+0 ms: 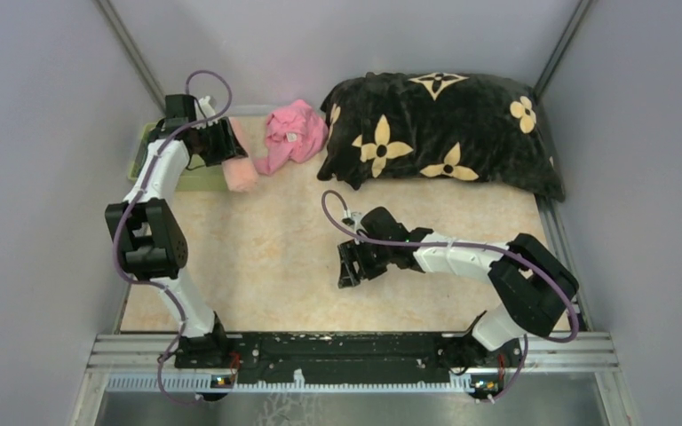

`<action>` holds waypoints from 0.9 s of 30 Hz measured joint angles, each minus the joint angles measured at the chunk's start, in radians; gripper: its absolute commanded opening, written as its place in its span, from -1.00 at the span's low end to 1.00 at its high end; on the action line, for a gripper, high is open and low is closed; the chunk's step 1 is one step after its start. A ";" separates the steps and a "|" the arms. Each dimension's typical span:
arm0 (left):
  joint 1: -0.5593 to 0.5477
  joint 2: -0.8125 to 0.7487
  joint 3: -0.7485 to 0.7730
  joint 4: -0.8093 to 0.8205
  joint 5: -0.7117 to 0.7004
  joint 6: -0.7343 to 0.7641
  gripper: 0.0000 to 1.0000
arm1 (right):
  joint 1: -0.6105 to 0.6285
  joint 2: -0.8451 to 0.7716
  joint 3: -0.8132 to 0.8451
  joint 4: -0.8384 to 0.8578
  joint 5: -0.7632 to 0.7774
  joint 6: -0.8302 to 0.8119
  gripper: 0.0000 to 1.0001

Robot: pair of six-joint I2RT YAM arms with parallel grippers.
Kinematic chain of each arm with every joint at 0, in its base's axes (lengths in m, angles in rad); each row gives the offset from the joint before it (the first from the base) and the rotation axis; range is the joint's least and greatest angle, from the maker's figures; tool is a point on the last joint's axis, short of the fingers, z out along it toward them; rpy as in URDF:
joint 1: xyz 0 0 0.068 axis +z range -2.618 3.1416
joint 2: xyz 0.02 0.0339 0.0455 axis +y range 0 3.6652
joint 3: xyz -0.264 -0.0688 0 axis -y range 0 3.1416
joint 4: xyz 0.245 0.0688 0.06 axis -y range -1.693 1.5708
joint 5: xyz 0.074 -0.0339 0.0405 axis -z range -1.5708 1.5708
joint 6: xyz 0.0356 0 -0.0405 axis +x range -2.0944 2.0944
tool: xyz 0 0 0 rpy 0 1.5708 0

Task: Roll the towels
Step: Pick up the towel at the center of the board, then place the towel in the bin.

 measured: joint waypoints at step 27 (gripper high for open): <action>0.227 0.655 0.738 -0.282 -0.098 0.275 -0.22 | -0.002 0.113 0.103 -0.177 0.033 -0.106 0.30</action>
